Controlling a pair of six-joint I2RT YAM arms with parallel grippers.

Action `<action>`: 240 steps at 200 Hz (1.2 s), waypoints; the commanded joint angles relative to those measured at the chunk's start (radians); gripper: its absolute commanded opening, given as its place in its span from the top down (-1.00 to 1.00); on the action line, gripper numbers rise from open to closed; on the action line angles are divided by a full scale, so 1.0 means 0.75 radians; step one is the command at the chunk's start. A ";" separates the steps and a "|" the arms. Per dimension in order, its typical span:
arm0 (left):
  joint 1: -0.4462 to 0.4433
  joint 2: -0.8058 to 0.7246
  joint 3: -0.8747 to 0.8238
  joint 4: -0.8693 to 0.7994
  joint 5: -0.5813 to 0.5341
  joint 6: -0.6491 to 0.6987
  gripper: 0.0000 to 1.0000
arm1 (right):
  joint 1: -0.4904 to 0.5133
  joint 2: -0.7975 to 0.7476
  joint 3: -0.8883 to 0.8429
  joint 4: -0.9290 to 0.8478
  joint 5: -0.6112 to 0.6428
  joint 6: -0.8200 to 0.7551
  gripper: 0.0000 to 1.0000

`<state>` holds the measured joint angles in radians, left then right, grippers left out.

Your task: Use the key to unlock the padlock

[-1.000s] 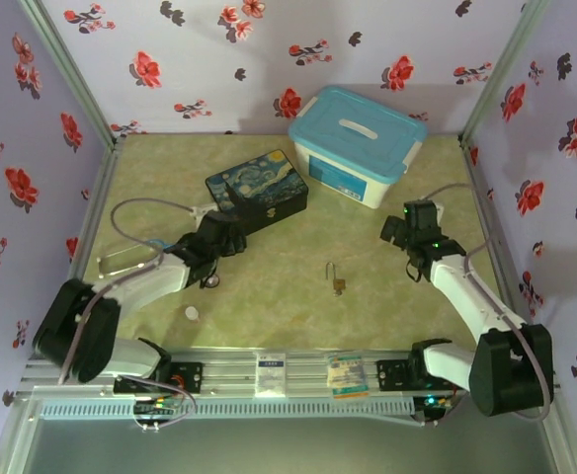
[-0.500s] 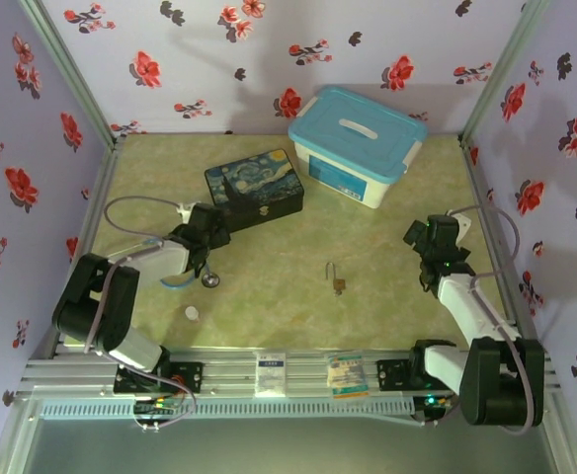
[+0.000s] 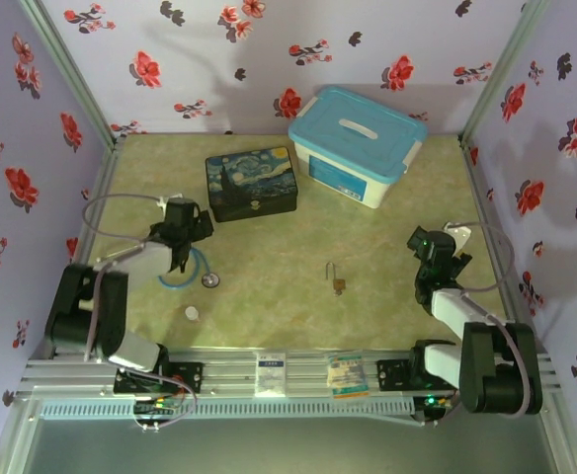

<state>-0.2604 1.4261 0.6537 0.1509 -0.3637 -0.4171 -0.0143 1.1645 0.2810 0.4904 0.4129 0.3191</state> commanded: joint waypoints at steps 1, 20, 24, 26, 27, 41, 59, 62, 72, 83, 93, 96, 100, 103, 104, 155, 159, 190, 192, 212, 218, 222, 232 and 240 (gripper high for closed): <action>0.060 -0.135 -0.115 0.179 0.003 0.015 -0.99 | 0.004 0.076 -0.024 0.285 -0.053 -0.087 -0.91; 0.075 -0.232 -0.117 0.133 0.018 0.055 -0.96 | 0.014 0.165 -0.012 0.411 -0.094 -0.137 -0.90; 0.072 -0.249 -0.105 0.115 0.002 0.084 -0.96 | 0.015 0.184 0.002 0.423 -0.096 -0.154 -0.90; 0.072 -0.254 -0.098 0.104 -0.008 0.098 -0.96 | 0.015 0.191 0.008 0.422 -0.097 -0.162 -0.90; 0.071 -0.257 -0.093 0.100 -0.013 0.105 -0.96 | 0.016 0.193 0.011 0.422 -0.097 -0.164 -0.90; 0.078 -0.259 -0.046 0.025 -0.110 0.207 -0.99 | 0.022 0.227 0.062 0.366 -0.093 -0.185 -0.90; 0.133 -0.192 -0.030 0.066 -0.097 0.313 -0.99 | 0.023 0.335 0.073 0.460 -0.057 -0.194 -0.91; 0.138 -0.180 -0.026 0.080 -0.095 0.327 -0.99 | 0.023 0.361 0.071 0.491 -0.054 -0.195 -0.91; 0.139 -0.153 -0.055 0.187 -0.092 0.414 -0.99 | 0.030 0.432 0.076 0.589 -0.057 -0.224 -0.92; 0.145 -0.132 -0.125 0.393 -0.094 0.490 -0.99 | 0.043 0.410 0.129 0.443 -0.087 -0.233 -0.92; 0.173 -0.097 -0.137 0.439 -0.099 0.506 -0.99 | 0.043 0.426 0.156 0.408 -0.092 -0.233 -0.94; 0.193 -0.079 -0.137 0.444 -0.085 0.505 -0.99 | 0.044 0.438 0.159 0.421 -0.091 -0.238 -0.94; 0.215 -0.057 -0.139 0.449 -0.056 0.501 -0.99 | 0.045 0.447 0.164 0.426 -0.096 -0.246 -0.95; 0.230 -0.037 -0.141 0.458 -0.019 0.497 -0.99 | 0.046 0.449 0.173 0.415 -0.104 -0.250 -0.95; 0.234 -0.030 -0.142 0.461 -0.012 0.496 -0.99 | 0.046 0.450 0.175 0.409 -0.122 -0.251 -0.95; 0.315 0.119 -0.301 0.882 0.217 0.528 -0.99 | 0.046 0.511 0.132 0.523 -0.186 -0.262 -0.98; 0.320 0.117 -0.319 0.895 0.221 0.522 -0.99 | 0.046 0.505 0.135 0.499 -0.186 -0.260 -0.99; 0.327 0.166 -0.358 1.018 0.229 0.527 -0.99 | 0.052 0.512 0.132 0.520 -0.179 -0.271 -0.99; 0.327 0.161 -0.357 1.004 0.230 0.524 -0.99 | 0.052 0.512 0.128 0.524 -0.180 -0.272 -0.99; 0.326 0.158 -0.356 1.002 0.240 0.530 -0.99 | 0.054 0.526 0.121 0.568 -0.178 -0.280 -0.99; 0.325 0.161 -0.354 1.005 0.238 0.530 -0.99 | 0.054 0.520 0.126 0.541 -0.177 -0.275 -0.99; 0.325 0.159 -0.353 0.999 0.238 0.529 -0.99 | 0.054 0.516 0.128 0.537 -0.178 -0.274 -0.99; 0.325 0.161 -0.354 1.003 0.238 0.530 -0.99 | 0.054 0.524 0.123 0.558 -0.178 -0.276 -0.99; 0.325 0.160 -0.352 1.000 0.238 0.530 -0.99 | 0.054 0.526 0.119 0.569 -0.178 -0.280 -0.99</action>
<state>-0.0219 1.5417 0.3878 0.8394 -0.1974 -0.0444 0.0200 1.5562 0.3767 0.8745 0.2798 0.1295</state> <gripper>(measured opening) 0.995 0.993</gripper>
